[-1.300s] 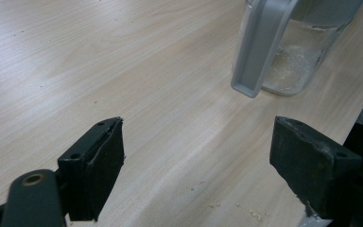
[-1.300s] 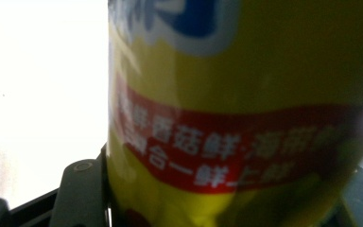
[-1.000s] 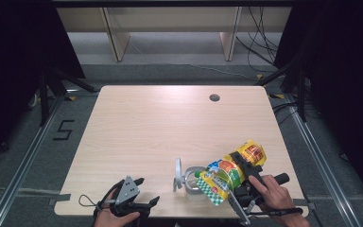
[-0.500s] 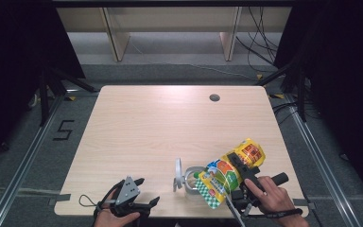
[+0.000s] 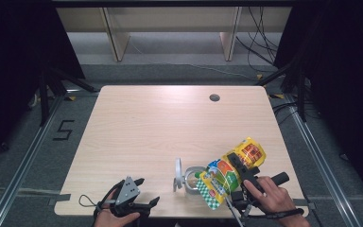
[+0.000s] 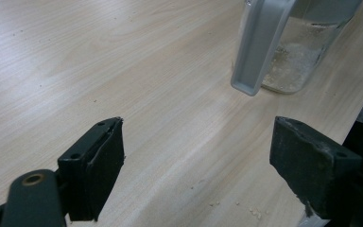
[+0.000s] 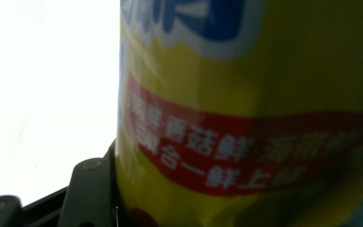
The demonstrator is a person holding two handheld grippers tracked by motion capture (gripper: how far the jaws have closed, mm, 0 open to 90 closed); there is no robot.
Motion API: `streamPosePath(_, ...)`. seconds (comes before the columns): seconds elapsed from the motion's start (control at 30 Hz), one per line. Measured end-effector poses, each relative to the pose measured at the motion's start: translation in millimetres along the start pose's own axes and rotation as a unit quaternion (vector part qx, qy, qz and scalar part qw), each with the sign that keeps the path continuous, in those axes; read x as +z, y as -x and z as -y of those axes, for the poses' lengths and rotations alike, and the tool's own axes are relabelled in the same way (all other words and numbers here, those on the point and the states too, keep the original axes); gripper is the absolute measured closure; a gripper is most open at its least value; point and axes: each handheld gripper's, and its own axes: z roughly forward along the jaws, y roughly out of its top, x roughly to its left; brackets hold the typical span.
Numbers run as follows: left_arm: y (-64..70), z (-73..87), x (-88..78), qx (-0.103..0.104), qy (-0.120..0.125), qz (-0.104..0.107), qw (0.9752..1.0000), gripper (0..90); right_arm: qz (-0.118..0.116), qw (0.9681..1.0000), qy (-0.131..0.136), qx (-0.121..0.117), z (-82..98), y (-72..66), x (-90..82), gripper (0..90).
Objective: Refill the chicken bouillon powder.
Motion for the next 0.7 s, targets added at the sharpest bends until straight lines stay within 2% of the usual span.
streamPosePath(0.2,0.5,0.3,0.2,-0.001,0.002,-0.001,1.0,18.1,-0.006,0.9999,-0.013,0.005,-0.5,-2.5,-2.1,42.5)
streamPosePath(0.3,0.9,0.6,0.5,-0.003,0.002,-0.001,1.0,18.1,-0.004,0.9999,-0.01,-0.005,-0.9,-1.7,-1.8,42.9)
streamPosePath(0.37,0.4,0.3,0.4,-0.001,0.002,-0.001,1.0,18.1,0.012,0.9996,0.005,-0.024,-1.4,0.6,-0.2,43.0)
streamPosePath(0.4,0.8,0.5,0.4,-0.003,0.002,0.0,1.0,18.1,0.01,0.9995,0.007,-0.028,-1.4,0.5,-0.5,43.1)
streamPosePath(0.5,-0.2,0.2,0.0,0.003,0.002,-0.002,1.0,18.1,0.011,0.9996,0.008,-0.026,-1.2,0.5,-0.1,43.2)
streamPosePath(0.53,-0.9,-0.2,-0.4,0.007,-0.001,0.001,1.0,18.1,0.009,0.9999,0.001,-0.009,-0.9,-2.1,-0.6,43.2)
streamPosePath(0.6,-1.1,-0.1,-0.3,0.013,0.0,0.0,0.9999,18.1,-0.003,0.9998,0.0,-0.02,-1.0,-0.4,-1.2,43.3)
streamPosePath(0.67,-1.2,-0.2,-0.1,0.013,0.001,-0.001,0.9999,18.1,-0.002,0.9996,-0.001,-0.027,-0.4,-0.1,-0.9,43.4)
streamPosePath(0.7,-1.4,-0.4,-0.3,0.013,0.0,0.0,0.9999,18.1,-0.002,0.9997,-0.002,-0.023,-0.7,-0.4,-1.0,43.4)
